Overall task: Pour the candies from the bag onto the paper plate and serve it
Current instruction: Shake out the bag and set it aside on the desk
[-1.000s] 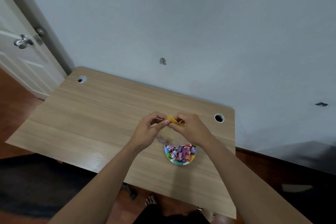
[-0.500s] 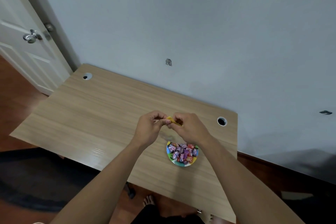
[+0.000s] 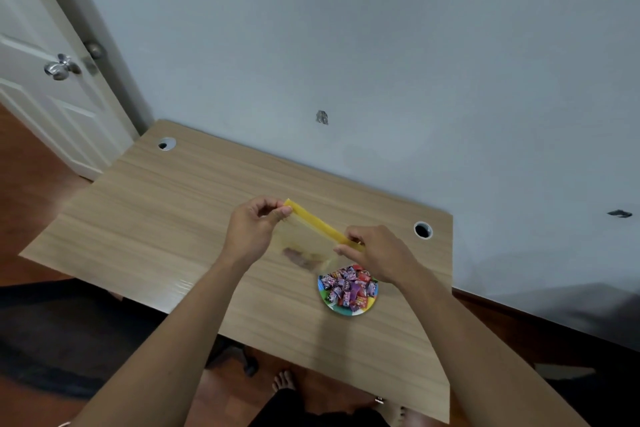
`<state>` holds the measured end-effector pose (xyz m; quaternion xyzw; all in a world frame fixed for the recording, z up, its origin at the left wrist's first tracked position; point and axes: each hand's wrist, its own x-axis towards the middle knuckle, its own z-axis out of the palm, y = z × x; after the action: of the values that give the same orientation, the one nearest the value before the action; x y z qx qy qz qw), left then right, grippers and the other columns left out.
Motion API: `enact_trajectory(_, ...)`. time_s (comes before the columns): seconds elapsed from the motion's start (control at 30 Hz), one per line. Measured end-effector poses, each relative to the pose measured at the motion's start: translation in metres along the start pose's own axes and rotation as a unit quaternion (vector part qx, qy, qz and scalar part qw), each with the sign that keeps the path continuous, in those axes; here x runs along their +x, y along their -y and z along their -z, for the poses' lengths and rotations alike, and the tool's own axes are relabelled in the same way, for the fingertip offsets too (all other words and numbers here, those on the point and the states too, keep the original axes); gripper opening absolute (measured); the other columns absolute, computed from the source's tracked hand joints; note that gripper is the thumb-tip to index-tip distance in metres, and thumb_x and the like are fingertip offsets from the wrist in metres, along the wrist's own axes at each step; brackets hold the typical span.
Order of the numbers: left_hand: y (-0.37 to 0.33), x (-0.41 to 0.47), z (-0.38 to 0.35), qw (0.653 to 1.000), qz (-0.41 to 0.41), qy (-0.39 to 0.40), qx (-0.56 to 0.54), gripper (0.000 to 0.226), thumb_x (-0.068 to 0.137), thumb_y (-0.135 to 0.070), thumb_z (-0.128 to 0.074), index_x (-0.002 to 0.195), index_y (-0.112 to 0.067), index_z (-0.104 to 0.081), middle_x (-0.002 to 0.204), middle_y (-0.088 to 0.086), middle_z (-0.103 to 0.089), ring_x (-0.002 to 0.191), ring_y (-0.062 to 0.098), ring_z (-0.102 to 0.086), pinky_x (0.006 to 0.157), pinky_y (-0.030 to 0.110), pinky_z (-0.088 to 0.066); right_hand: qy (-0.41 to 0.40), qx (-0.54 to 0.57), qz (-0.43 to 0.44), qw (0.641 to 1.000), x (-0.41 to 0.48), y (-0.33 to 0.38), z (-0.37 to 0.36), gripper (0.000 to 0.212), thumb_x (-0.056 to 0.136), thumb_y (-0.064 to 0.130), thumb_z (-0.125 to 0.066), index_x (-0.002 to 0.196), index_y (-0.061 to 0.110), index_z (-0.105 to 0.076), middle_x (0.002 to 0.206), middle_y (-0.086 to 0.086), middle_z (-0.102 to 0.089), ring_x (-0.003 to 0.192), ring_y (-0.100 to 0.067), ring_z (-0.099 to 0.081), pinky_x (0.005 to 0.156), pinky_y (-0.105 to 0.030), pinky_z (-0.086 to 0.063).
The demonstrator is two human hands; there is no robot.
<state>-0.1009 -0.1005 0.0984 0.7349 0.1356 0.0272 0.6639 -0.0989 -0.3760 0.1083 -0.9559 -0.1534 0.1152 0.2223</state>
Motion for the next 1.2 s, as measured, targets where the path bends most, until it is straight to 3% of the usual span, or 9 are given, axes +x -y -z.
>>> enact_trajectory(0.1, 0.007, -0.002, -0.001, 1.000, 0.007, 0.001, 0.001, 0.011, 0.092, -0.013, -0.082, 0.096, -0.003, -0.080, 0.094, 0.019, -0.080, 0.088, 0.018, -0.065, 0.079, 0.022, -0.052, -0.008, -0.010, 0.005, 1.000, -0.001, -0.003, 0.000, 0.043, 0.094, 0.070, -0.062, 0.076, 0.031, -0.054, 0.067, 0.010, -0.062, 0.066, -0.013, -0.057, 0.064, -0.041, -0.053)
enact_trajectory(0.4, 0.018, -0.002, 0.002, 0.999, 0.030, -0.015, -0.015, 0.017, 0.099, -0.014, -0.075, 0.099, 0.003, -0.077, 0.093, 0.010, -0.079, 0.089, 0.014, -0.070, 0.090, 0.029, -0.053, -0.012, -0.033, 0.013, 0.999, 0.001, -0.010, 0.002, 0.065, 0.090, 0.088, -0.045, 0.086, 0.028, -0.070, 0.081, 0.013, -0.081, 0.073, -0.008, -0.072, 0.071, -0.042, -0.062)
enact_trajectory(0.57, 0.029, 0.000, 0.010, 0.999, 0.038, -0.031, 0.006, 0.020, 0.100, -0.012, -0.074, 0.102, 0.008, -0.075, 0.090, 0.012, -0.077, 0.069, -0.010, -0.069, 0.079, 0.010, -0.053, -0.017, -0.068, 0.011, 0.998, 0.000, -0.011, -0.002, 0.078, 0.080, 0.098, -0.023, 0.079, 0.029, -0.060, 0.074, 0.008, -0.077, 0.071, -0.017, -0.070, 0.067, -0.043, -0.060)
enact_trajectory(0.67, 0.034, 0.000, 0.011, 0.998, 0.050, -0.044, 0.010, 0.023, 0.101, -0.014, -0.073, 0.104, 0.009, -0.076, 0.093, 0.014, -0.078, 0.069, -0.009, -0.069, 0.072, 0.002, -0.050, -0.016, -0.085, 0.001, 0.996, 0.005, -0.009, -0.004, 0.078, 0.077, 0.097, -0.026, 0.079, 0.028, -0.060, 0.073, 0.008, -0.078, 0.073, -0.018, -0.072, 0.067, -0.041, -0.060)
enact_trajectory(0.8, 0.038, 0.002, 0.019, 0.996, 0.065, -0.058, 0.002, 0.025, 0.100, -0.018, -0.075, 0.107, 0.005, -0.077, 0.095, 0.018, -0.079, 0.079, 0.012, -0.069, 0.065, 0.005, -0.051, -0.006, -0.071, 0.015, 0.997, 0.011, -0.008, -0.012, 0.075, 0.085, 0.092, -0.036, 0.082, 0.022, -0.065, 0.074, 0.006, -0.078, 0.071, -0.019, -0.070, 0.062, -0.040, -0.056)
enact_trajectory(0.9, 0.045, 0.004, 0.032, 0.995, 0.087, -0.055, 0.020, 0.025, 0.099, -0.020, -0.076, 0.106, 0.003, -0.077, 0.093, 0.017, -0.079, 0.067, -0.001, -0.070, 0.069, 0.018, -0.051, 0.036, -0.038, 0.022, 0.998, 0.014, -0.006, -0.024, 0.043, 0.101, 0.063, -0.059, 0.084, 0.023, -0.063, 0.072, 0.013, -0.068, 0.071, -0.016, -0.065, 0.060, -0.035, -0.045)
enact_trajectory(1.0, 0.056, 0.003, 0.044, 0.993, 0.093, -0.044, 0.054, 0.017, 0.098, -0.019, -0.076, 0.098, -0.002, -0.078, 0.089, 0.012, -0.080, 0.061, -0.011, -0.069, 0.066, 0.013, -0.052, 0.071, -0.009, -0.015, 0.997, 0.019, -0.001, -0.044, 0.036, 0.101, 0.055, -0.065, 0.078, 0.028, -0.063, 0.073, 0.009, -0.079, 0.074, -0.015, -0.076, 0.068, -0.037, -0.058)
enact_trajectory(1.1, 0.072, 0.002, 0.052, 0.991, 0.097, -0.052, 0.081, 0.015, 0.099, -0.024, -0.075, 0.085, -0.019, -0.075, 0.086, 0.007, -0.082, 0.077, 0.004, -0.076, 0.075, 0.022, -0.050, 0.086, -0.003, -0.040, 0.996, 0.027, 0.003, -0.065, 0.039, 0.099, 0.053, -0.068, 0.071, 0.026, -0.062, 0.080, -0.001, -0.084, 0.076, -0.022, -0.078, 0.073, -0.040, -0.061)
enact_trajectory(1.2, 0.087, 0.005, 0.061, 0.990, 0.097, -0.050, 0.089, 0.013, 0.102, -0.023, -0.072, 0.091, -0.016, -0.071, 0.093, 0.011, -0.083, 0.082, 0.009, -0.078, 0.074, 0.022, -0.050, 0.091, 0.054, -0.042, 0.993, 0.033, 0.007, -0.081, 0.041, 0.098, 0.050, -0.071, 0.066, 0.028, -0.058, 0.076, 0.000, -0.083, 0.073, -0.017, -0.077, 0.070, -0.034, -0.056)
